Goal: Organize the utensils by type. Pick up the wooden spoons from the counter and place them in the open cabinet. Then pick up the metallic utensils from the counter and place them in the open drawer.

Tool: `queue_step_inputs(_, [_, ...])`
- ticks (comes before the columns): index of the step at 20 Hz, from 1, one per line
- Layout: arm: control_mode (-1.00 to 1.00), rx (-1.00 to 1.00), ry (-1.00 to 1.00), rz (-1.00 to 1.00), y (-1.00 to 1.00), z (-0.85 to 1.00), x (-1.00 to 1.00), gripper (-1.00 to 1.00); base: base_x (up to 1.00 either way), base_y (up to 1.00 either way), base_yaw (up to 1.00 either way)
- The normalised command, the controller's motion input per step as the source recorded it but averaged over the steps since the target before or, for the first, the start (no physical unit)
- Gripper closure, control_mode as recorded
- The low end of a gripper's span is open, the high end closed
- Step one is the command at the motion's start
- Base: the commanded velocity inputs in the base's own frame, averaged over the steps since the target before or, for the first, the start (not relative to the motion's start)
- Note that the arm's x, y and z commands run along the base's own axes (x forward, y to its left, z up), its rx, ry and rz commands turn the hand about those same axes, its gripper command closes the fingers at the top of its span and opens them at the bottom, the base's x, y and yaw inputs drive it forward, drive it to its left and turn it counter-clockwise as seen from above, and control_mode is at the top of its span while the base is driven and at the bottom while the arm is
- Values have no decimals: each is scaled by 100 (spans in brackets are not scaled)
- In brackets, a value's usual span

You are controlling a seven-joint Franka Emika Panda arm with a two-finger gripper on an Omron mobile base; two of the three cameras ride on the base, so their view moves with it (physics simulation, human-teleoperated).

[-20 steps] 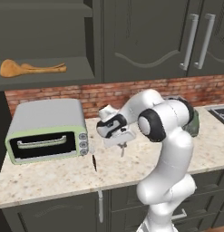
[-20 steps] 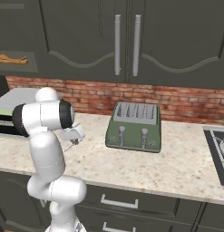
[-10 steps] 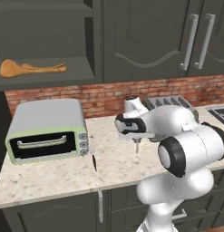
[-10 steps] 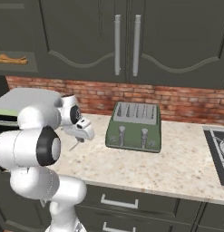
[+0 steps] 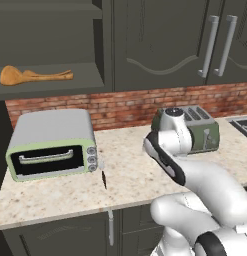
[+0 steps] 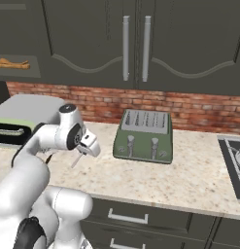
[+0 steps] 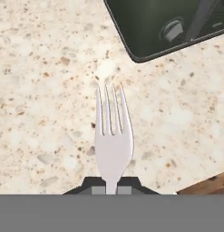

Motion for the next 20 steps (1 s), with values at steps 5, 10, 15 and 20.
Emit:
queue_step_inputs(5, [-100,1,-11,0,-7,97,-48,100,0,0,0])
queue_step_inputs(10, [-100,0,0,0,-5,76,-38,100,0,0,0])
queue_step_inputs(15, [-100,0,0,1,0,67,-33,100,0,0,0])
queue_step_inputs(20, [-100,0,0,2,0,58,-11,100,0,0,0])
